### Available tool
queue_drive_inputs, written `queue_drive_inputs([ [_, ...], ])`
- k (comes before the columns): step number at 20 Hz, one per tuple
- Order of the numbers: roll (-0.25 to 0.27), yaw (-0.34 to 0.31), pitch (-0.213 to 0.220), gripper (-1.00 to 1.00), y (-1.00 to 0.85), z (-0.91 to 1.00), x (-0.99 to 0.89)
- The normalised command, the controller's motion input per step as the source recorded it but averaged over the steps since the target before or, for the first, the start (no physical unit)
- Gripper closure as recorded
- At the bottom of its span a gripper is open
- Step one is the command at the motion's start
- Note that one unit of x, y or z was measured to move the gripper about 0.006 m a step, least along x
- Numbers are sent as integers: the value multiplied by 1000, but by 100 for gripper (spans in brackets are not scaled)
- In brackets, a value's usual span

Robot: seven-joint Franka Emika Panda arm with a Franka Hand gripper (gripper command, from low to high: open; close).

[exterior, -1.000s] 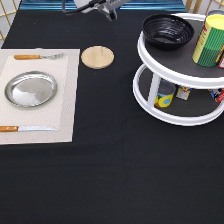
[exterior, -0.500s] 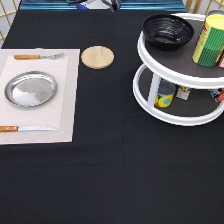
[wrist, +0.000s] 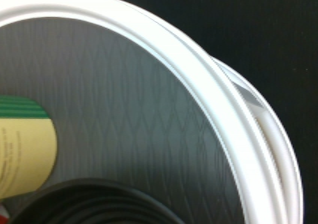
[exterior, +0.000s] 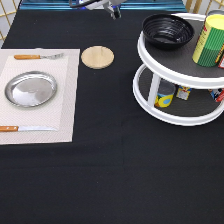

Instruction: Pick up the bowl from the lazy Susan and put bowl on the plate

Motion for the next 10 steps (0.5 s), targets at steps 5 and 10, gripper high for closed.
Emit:
queue_drive_inputs([
  [5, -71, -36, -123, -100, 284, -397, -764],
  [10, -105, -34, -127, -100, 318, -451, -729],
])
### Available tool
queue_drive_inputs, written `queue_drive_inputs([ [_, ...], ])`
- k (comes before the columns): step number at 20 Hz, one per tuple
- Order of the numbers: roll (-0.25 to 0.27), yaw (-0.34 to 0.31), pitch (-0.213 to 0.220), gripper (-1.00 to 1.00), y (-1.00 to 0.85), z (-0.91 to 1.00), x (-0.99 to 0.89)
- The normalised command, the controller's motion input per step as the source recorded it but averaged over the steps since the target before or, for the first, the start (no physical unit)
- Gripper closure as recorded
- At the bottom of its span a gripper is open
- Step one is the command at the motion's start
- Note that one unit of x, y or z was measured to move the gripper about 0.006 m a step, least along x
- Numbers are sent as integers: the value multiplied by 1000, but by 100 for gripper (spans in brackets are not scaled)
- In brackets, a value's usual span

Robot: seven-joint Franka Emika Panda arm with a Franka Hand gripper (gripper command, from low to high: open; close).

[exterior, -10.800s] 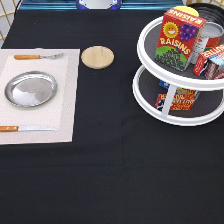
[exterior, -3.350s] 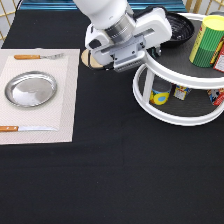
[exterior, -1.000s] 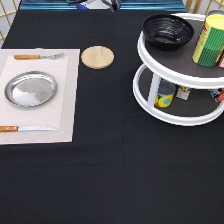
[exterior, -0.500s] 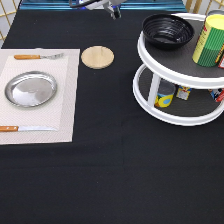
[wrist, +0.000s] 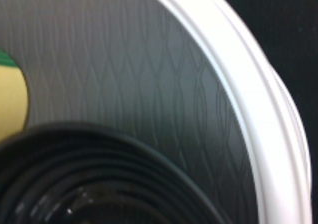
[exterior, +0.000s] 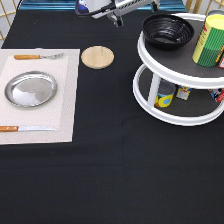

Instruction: Pick up the bowl from the lazy Susan and put bowl on the plate

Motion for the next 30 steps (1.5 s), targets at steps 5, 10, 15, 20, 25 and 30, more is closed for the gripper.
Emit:
queue_drive_inputs([
  [5, -104, -39, -126, -100, 358, -440, -705],
  [10, -114, -70, -138, -100, 471, -109, -528],
  [15, -175, -82, -124, 100, 420, 363, -251],
  [20, -173, -59, -90, 100, 104, 159, -14],
  [25, -124, -42, -108, 100, -38, -241, -16],
  [30, -35, -19, -71, 100, -90, 175, -41],
])
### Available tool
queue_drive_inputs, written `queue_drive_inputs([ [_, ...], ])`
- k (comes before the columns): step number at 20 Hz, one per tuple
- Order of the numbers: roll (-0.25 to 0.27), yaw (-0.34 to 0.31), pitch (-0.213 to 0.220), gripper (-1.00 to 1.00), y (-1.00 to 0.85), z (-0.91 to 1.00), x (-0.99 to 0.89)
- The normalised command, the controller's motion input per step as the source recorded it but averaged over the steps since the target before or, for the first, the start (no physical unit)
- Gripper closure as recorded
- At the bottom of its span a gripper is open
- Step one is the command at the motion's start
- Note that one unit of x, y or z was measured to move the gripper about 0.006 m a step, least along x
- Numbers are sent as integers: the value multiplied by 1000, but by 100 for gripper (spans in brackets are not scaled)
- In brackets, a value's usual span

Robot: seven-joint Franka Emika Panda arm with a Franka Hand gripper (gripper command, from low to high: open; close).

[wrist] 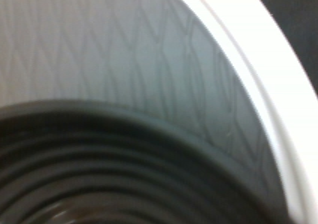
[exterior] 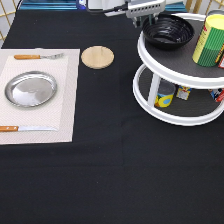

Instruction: Pick up the bowl from the lazy Susan and put bowl on the plate

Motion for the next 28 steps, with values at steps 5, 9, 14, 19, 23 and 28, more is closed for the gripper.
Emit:
queue_drive_inputs([
  [5, -11, 0, -13, 100, -25, 1000, -30],
  [9, 0, 0, -39, 100, -121, 809, -98],
  [14, -4, -6, -63, -100, -39, 191, -223],
  [19, -19, 0, -14, -100, 0, -225, -210],
  [23, -16, 0, 109, -100, 0, 0, -14],
  [28, -2, 0, 153, -100, 0, 96, -1],
])
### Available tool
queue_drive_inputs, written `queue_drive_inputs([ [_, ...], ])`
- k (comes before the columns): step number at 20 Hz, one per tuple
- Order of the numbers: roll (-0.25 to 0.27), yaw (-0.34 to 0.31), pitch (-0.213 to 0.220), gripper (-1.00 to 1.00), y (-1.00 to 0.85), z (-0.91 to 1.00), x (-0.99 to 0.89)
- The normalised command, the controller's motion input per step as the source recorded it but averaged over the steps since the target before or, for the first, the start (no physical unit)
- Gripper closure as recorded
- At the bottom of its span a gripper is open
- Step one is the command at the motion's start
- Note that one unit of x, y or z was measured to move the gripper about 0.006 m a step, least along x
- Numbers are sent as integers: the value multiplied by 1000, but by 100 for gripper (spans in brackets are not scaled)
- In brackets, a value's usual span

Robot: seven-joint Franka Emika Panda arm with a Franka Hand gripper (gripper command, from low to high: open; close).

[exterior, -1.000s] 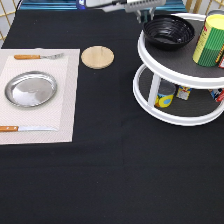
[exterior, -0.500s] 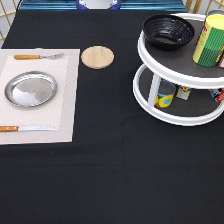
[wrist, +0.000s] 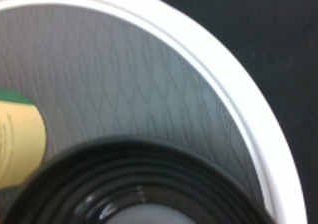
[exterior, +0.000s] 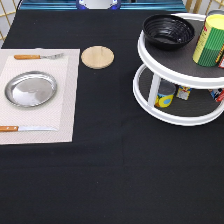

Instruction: Pick up the bowl from the lazy Susan and put bowl on the plate

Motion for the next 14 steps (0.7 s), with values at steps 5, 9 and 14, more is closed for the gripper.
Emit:
queue_drive_inputs([
  [5, 33, 3, 83, -100, -193, -200, 0],
  [9, 112, 18, 34, -100, -288, -347, 6],
  [14, 109, 3, -5, -100, -158, -435, 0],
])
